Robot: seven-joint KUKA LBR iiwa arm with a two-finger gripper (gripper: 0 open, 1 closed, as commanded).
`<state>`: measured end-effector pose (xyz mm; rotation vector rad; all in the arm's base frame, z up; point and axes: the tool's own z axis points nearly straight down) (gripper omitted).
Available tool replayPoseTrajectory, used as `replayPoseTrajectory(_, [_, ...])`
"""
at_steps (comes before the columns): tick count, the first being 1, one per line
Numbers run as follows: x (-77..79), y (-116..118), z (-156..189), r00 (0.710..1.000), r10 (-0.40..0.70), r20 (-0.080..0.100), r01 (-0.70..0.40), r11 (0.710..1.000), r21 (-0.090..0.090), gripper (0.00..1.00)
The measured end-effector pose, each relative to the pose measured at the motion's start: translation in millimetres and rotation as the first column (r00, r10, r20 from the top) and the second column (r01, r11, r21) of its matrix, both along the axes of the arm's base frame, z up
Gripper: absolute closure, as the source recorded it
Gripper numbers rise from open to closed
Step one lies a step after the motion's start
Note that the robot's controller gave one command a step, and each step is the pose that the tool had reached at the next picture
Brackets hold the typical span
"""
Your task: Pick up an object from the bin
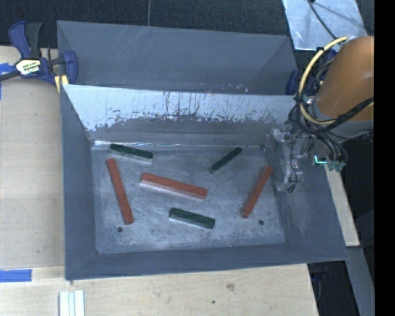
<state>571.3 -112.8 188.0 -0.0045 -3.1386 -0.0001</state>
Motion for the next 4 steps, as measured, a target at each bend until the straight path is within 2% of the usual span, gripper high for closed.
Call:
replayPoseTrajectory(1, [-14.0, -5.5, -122.4, 1.000, 0.013, -0.001, -0.013, 1.000, 0.000, 0.00])
replayPoseTrajectory(2, [-44.5, -28.6, -117.6, 1.000, -0.029, 0.004, 0.029, 1.000, 0.001, 0.00])
replayPoseTrajectory(3, [-59.8, -31.3, -115.8, 0.967, -0.256, 0.009, 0.256, 0.967, 0.014, 0.00])
replayPoseTrajectory(4, [-75.1, -14.1, -116.3, 0.913, -0.407, 0.006, 0.407, 0.913, 0.010, 0.00])
